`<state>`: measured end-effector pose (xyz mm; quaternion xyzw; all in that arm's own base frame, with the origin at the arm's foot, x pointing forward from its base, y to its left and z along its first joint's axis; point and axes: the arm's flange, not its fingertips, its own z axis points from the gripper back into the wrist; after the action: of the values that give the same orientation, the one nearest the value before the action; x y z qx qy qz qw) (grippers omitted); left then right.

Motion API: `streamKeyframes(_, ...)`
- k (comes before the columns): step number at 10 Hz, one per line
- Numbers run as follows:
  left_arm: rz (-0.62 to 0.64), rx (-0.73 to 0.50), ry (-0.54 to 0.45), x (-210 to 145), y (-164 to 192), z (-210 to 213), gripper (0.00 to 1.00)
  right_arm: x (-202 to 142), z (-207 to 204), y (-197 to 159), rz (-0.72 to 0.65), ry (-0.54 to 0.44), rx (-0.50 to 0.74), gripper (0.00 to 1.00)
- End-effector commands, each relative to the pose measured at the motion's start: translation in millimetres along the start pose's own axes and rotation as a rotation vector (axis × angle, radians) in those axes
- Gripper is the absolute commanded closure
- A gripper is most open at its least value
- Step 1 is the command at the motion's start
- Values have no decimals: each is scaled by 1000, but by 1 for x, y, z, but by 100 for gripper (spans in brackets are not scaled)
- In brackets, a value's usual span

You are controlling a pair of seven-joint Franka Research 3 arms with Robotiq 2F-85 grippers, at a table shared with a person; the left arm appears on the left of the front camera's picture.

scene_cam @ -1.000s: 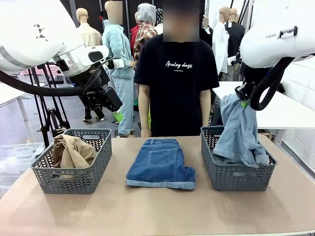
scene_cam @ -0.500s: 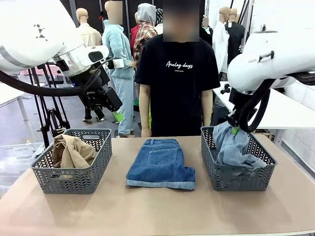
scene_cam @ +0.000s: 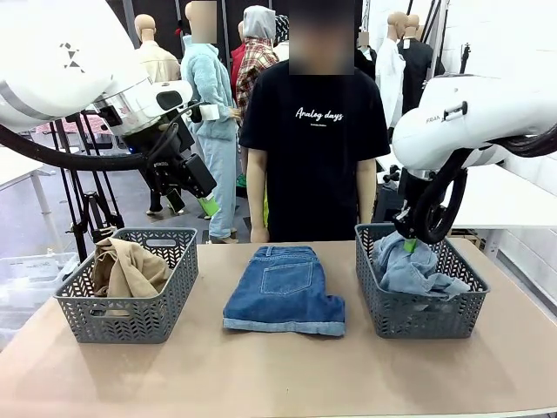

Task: Sort the tops and bottoms.
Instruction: Sort the clothes according to human instructions.

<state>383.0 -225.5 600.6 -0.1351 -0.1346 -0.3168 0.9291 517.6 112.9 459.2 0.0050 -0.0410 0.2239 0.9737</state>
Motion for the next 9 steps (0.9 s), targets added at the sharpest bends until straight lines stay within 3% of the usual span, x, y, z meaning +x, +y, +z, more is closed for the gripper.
streamKeyframes(1, -9, -1, 5, -1, 0, 2, 0, 8, -19, 1, -23, 23, 49, 100)
streamKeyframes(4, -9, -1, 5, -1, 0, 2, 0, 24, -43, -11, -148, 25, -45, 100)
streamKeyframes(7, -9, -1, 5, -1, 0, 2, 0, 25, -50, -15, -174, 36, -43, 100)
streamKeyframes(8, -9, -1, 5, -1, 0, 2, 0, 24, -49, -15, -176, 34, -40, 96)
streamKeyframes(9, -9, -1, 5, -1, 0, 2, 0, 24, -45, -14, -186, 20, -38, 78)
